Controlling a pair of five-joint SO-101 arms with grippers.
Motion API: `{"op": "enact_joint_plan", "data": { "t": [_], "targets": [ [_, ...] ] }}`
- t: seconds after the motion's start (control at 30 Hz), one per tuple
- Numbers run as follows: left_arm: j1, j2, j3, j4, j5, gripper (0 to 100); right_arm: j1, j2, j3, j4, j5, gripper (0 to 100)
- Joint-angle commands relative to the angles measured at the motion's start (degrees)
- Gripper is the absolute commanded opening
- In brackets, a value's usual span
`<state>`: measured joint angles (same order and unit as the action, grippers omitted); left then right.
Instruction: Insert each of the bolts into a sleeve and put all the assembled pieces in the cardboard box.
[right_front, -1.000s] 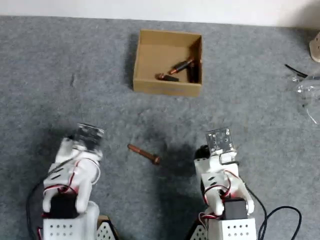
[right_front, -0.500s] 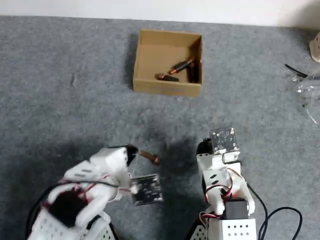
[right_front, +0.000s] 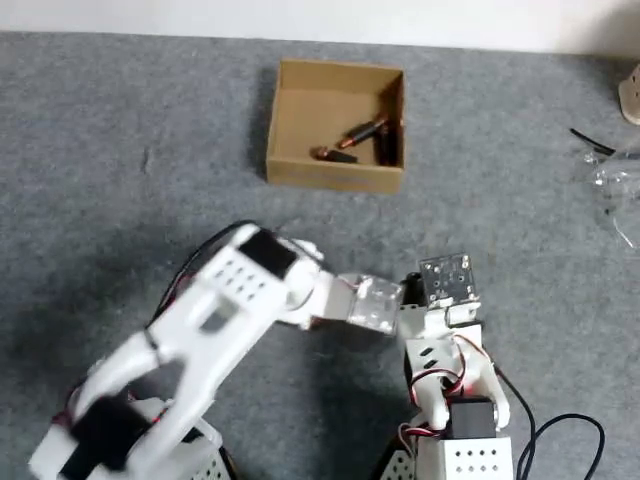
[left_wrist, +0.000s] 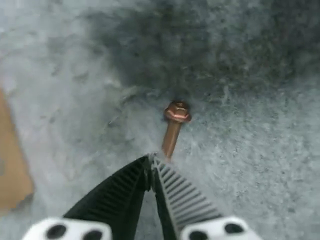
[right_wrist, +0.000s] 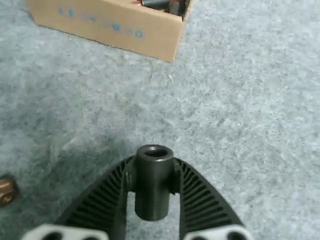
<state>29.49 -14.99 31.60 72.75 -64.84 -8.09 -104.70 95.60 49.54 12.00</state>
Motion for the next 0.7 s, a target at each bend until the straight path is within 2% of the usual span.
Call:
{"op": "enact_joint_plan", "data": {
  "t": [0.0,0.17,0.37,0.5,0.67],
  "targets": [
    [-1.45,5.85,-5.41,-0.44,-2.64,1,0.84,-0.57,2.42,-2.24,-0.62,0.4],
    [-5.49,11.03,-6.2,-0.88,-5.01,2,0.92,-0.57,2.42,-2.24,-0.62,0.4],
    [-7.34,14.37,-5.23,-2.9,-5.27,15,3.56,-0.57,2.42,-2.24,-0.79,0.4],
    [-6.55,17.63,-5.49,-2.99,-5.27,13,3.56,-0.57,2.42,-2.24,-0.79,0.4],
    [-6.55,23.08,-6.81,-7.38,-4.92,13,3.56,-0.57,2.42,-2.24,-0.7,0.4]
  ]
}}
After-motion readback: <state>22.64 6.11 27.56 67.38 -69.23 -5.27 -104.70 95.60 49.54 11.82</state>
